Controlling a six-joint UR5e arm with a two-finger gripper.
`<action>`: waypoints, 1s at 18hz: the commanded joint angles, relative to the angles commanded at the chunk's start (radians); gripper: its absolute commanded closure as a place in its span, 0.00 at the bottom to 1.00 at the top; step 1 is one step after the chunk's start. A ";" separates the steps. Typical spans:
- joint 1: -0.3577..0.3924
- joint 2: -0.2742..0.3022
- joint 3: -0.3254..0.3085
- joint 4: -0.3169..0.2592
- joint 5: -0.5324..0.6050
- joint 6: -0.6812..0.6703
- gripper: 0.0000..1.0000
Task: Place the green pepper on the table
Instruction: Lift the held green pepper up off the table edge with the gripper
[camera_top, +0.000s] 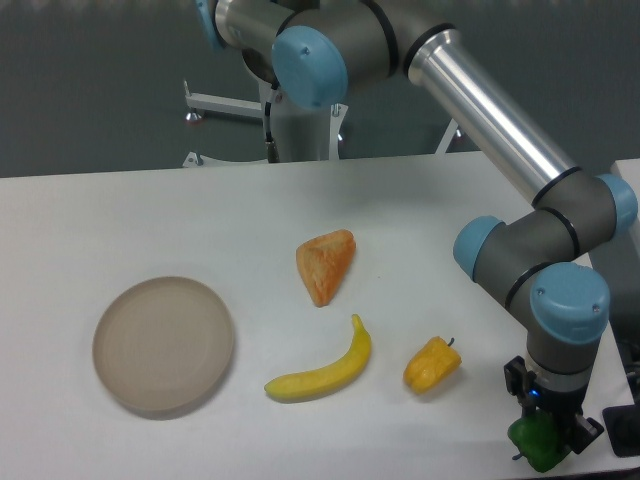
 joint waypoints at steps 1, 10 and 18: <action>0.000 0.000 0.000 0.000 0.000 -0.002 0.60; 0.000 0.043 -0.057 -0.008 -0.006 0.009 0.60; 0.012 0.219 -0.286 -0.014 -0.066 0.014 0.61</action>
